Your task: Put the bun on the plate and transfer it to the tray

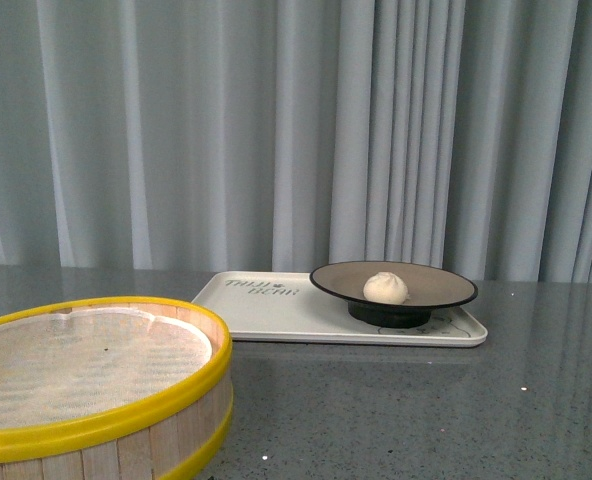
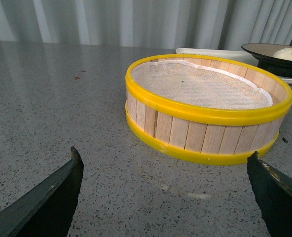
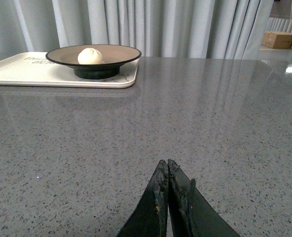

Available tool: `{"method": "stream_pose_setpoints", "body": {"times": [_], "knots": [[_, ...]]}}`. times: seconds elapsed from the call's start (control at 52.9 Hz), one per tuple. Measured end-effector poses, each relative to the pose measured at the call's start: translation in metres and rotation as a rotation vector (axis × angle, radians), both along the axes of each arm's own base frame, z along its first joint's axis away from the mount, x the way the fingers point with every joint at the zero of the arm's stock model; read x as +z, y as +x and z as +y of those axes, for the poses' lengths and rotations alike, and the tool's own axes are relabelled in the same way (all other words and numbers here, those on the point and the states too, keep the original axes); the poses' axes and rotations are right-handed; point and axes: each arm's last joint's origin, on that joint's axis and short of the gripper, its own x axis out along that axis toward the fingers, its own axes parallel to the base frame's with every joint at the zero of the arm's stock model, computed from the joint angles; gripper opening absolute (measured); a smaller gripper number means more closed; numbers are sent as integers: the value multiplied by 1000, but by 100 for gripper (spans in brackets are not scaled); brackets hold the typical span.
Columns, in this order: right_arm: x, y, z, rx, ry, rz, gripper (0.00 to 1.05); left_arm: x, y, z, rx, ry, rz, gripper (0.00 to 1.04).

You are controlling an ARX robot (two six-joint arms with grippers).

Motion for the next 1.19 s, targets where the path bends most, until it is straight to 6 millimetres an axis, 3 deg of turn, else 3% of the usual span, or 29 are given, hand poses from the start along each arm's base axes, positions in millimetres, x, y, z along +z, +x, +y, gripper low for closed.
{"method": "stream_pose_setpoints", "body": {"times": [0.813, 1.059, 1.191], "knots": [[-3, -20, 0, 3, -1, 5, 2, 0, 0, 0, 0, 0, 0, 98], [-3, -20, 0, 3, 0, 5, 59, 0, 0, 0, 0, 0, 0, 98], [-3, -20, 0, 3, 0, 5, 80, 0, 0, 0, 0, 0, 0, 98]]}}
